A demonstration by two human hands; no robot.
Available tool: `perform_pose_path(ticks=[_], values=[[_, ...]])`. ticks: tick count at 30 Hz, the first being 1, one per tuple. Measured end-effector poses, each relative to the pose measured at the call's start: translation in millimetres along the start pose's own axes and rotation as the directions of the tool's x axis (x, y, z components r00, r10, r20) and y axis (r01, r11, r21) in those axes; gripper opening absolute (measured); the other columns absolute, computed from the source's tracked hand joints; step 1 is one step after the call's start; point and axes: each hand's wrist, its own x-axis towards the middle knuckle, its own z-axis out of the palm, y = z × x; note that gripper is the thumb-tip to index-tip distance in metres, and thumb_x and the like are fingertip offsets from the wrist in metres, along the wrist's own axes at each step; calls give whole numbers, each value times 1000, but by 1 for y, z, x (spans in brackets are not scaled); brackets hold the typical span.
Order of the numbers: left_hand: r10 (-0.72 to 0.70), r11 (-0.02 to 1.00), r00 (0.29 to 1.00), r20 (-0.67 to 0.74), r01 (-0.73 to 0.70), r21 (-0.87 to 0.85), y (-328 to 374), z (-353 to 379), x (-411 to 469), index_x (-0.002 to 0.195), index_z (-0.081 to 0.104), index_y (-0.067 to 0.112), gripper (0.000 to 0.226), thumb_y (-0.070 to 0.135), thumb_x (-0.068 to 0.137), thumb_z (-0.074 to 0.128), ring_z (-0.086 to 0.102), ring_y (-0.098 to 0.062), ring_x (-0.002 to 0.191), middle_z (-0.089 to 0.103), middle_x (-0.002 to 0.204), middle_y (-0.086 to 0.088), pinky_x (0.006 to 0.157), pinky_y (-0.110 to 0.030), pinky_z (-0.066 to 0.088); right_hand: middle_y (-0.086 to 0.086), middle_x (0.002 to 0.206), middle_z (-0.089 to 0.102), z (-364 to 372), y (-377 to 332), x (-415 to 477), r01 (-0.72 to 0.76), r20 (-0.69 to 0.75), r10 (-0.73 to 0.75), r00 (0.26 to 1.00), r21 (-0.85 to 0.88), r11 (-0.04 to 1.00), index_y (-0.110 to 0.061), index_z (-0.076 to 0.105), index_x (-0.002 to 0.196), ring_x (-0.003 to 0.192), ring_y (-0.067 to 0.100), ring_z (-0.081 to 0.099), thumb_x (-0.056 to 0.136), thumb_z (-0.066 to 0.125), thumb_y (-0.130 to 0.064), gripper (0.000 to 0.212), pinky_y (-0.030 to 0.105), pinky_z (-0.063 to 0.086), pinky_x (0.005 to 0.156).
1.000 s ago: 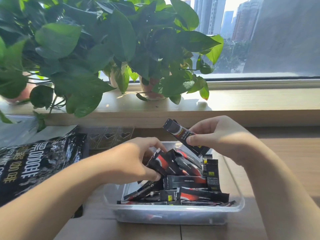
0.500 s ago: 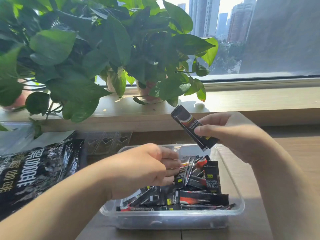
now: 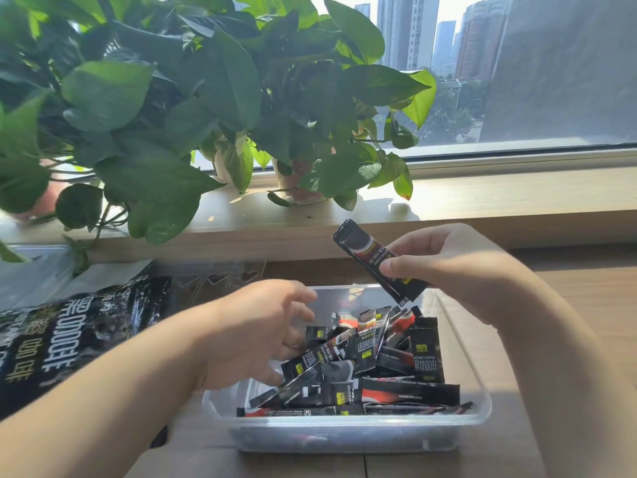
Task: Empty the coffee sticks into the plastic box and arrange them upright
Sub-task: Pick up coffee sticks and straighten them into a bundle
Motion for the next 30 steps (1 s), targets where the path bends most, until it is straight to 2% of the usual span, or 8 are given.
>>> perform_pose_path(ticks=[5,8,10,12,15,21,26,30], values=[[17,941,988,151,35,-337,4,2,1,137,43,4,63,52,97,35,57,-39,113,40,147,-32,79,-44,48,-3,80,78,7,0,0,-20,23,21,1000,-49,999,-33,81,77,77,16,66,70,83,-37,8,34,49,78],[50,918,977,206,37,-395,2,11,0,140,42,4,72,59,94,36,48,-37,133,39,150,-30,82,-45,50,-4,82,78,12,-1,0,-28,36,31,999,-81,996,-32,81,79,84,24,71,72,84,-37,9,40,54,84],[77,948,981,177,-17,-318,-1,18,3,129,53,9,70,63,87,45,55,-30,126,55,138,-22,90,-44,47,-5,82,79,13,0,1,-28,50,33,998,-96,995,-31,81,80,88,25,73,72,84,-37,10,45,54,92],[154,988,986,63,-152,-37,-8,20,3,122,61,22,71,70,69,60,65,-16,109,67,126,-5,99,-38,46,-4,80,79,12,0,1,-31,70,38,997,-100,995,-29,81,80,79,19,72,73,84,-35,10,46,54,93],[312,857,950,-14,-275,437,-18,13,-2,124,57,47,83,84,51,60,63,8,103,66,117,29,105,-28,44,-4,80,79,9,0,0,-28,111,40,993,-114,993,-28,81,81,75,14,69,75,84,-32,8,45,54,91],[246,844,965,93,-260,469,-20,4,-7,127,47,56,98,74,38,85,59,7,117,59,129,23,104,-28,48,-4,78,78,7,1,1,-23,117,36,993,-110,994,-27,81,81,71,11,68,76,83,-31,6,38,53,84],[237,846,949,208,-307,435,-17,2,-7,131,50,45,86,38,58,95,66,0,109,68,122,13,99,-30,53,-4,79,78,7,2,3,-37,107,48,993,-104,994,-30,81,81,70,11,67,74,84,-34,8,35,52,80],[278,831,950,141,-311,461,-18,13,3,117,61,44,65,57,58,84,71,-12,103,74,106,15,101,-45,52,0,82,79,8,3,3,-40,96,51,994,-115,993,-31,81,82,76,21,70,71,84,-37,14,49,55,93]])
